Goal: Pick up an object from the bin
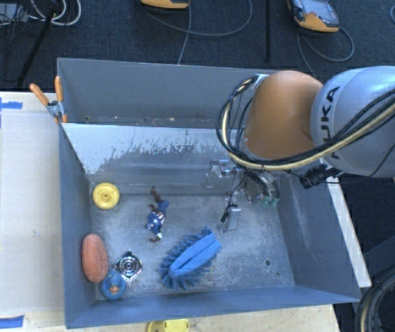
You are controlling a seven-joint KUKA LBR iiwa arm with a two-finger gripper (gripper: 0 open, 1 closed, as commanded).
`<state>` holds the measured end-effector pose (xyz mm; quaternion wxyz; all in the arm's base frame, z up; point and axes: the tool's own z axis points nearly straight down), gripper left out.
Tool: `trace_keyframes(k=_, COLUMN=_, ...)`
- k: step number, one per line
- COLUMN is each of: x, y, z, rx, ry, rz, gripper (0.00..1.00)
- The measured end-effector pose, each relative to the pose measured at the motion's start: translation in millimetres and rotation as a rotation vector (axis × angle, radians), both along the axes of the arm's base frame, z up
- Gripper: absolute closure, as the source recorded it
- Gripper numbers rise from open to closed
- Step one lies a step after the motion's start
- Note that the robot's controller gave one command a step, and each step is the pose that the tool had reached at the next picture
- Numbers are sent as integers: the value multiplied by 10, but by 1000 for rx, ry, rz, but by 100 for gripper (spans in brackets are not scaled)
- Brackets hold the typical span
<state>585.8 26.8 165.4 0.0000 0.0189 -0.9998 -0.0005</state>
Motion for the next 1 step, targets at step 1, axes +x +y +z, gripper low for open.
trace_keyframes(k=1, x=-89, y=170, z=-373, rx=-1, ry=2, rz=43, gripper=0)
